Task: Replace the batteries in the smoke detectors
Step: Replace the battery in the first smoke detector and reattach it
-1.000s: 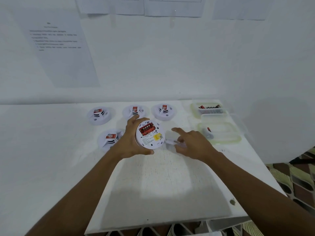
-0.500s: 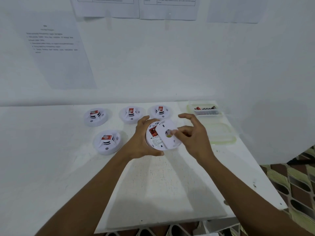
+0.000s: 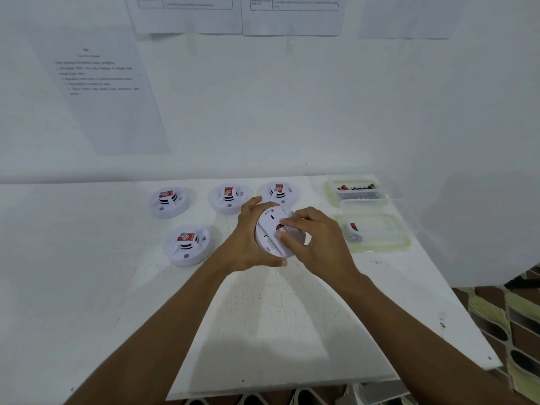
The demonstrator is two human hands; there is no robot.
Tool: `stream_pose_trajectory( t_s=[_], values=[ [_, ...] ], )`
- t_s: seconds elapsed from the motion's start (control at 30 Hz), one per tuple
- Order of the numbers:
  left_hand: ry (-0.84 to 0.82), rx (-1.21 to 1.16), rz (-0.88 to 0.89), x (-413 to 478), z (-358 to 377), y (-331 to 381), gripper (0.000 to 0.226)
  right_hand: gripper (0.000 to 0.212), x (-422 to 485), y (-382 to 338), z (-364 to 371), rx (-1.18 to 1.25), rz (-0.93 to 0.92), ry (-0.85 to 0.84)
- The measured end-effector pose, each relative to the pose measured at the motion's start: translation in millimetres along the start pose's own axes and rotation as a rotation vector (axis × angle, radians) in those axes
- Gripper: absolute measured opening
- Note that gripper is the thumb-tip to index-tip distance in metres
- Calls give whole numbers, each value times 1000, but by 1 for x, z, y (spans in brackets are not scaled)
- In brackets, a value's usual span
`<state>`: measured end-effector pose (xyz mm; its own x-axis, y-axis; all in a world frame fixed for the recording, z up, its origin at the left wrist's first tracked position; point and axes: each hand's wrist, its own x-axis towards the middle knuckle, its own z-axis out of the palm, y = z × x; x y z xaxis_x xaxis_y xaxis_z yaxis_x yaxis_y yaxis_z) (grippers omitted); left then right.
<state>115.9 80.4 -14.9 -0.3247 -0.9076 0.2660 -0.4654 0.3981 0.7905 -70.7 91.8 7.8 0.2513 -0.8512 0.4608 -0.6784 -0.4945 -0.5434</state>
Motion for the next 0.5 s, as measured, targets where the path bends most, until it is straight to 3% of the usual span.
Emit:
stream_pose_trajectory(
  t_s=[0.13,0.5],
  values=[
    [-7,-18,-28,1,-1,2,105,57,4,-6,-1,-70,28,-35],
    [1,-69,-31,2,-3,4,106,52,13,-15,-16,-114,15,-209]
  ],
)
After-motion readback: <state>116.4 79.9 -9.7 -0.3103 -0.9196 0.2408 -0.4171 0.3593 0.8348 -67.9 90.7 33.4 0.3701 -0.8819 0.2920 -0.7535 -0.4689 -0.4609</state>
